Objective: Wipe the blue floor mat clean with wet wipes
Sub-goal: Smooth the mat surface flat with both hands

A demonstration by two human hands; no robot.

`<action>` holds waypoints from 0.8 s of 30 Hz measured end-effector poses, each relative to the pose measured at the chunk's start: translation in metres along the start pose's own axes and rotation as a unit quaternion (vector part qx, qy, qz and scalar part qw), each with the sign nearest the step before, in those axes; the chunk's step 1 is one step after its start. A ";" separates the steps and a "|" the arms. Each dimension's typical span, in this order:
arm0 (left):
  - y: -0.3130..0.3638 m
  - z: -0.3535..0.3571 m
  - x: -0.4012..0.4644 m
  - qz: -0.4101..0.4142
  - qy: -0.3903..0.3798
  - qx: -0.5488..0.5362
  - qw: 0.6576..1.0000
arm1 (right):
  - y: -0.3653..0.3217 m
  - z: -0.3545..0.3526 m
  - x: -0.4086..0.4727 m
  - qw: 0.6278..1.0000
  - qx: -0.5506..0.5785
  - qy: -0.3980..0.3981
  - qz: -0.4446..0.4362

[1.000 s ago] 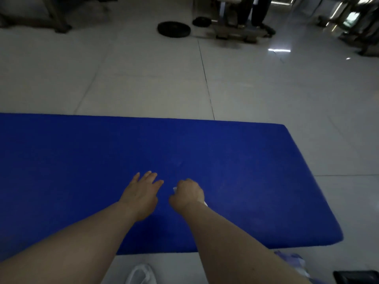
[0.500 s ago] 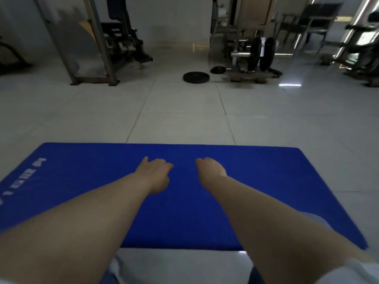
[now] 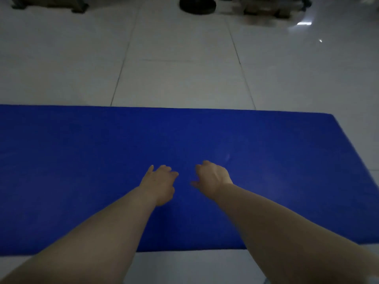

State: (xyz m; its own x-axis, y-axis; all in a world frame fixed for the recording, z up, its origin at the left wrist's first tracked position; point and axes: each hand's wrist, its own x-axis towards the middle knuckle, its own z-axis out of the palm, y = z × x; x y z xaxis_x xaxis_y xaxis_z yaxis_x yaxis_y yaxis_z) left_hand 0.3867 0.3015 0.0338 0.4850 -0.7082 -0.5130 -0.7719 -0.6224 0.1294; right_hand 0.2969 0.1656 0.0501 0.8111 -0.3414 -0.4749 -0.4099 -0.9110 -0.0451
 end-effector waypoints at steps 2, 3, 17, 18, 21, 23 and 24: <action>-0.001 0.017 0.021 0.022 -0.006 0.029 0.999 | -0.003 0.016 0.020 1.000 -0.004 -0.020 0.000; -0.002 0.025 0.030 0.031 -0.006 0.037 0.999 | -0.004 0.024 0.030 1.000 -0.003 -0.023 0.003; -0.049 0.098 0.024 0.004 -0.033 0.019 0.999 | -0.015 0.073 0.043 1.000 -0.018 -0.024 -0.004; -0.052 0.096 0.026 -0.002 -0.025 0.013 1.000 | -0.016 0.075 0.043 1.000 -0.019 -0.021 -0.002; -0.056 0.089 0.032 -0.007 0.014 -0.027 1.000 | -0.017 0.080 0.044 1.000 0.004 -0.008 0.021; -0.055 0.092 0.032 -0.003 0.044 -0.053 0.998 | -0.015 0.086 0.042 0.998 0.046 0.006 0.051; -0.056 0.096 0.029 0.001 0.054 -0.053 0.997 | -0.014 0.091 0.040 0.996 0.060 0.001 0.062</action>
State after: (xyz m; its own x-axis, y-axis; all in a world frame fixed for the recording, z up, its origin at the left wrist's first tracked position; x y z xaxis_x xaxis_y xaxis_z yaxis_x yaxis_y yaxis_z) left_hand 0.4045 0.3474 -0.0699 0.5303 -0.7375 -0.4183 -0.7276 -0.6491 0.2220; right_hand 0.2970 0.1859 -0.0487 0.7524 -0.4501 -0.4809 -0.5532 -0.8281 -0.0903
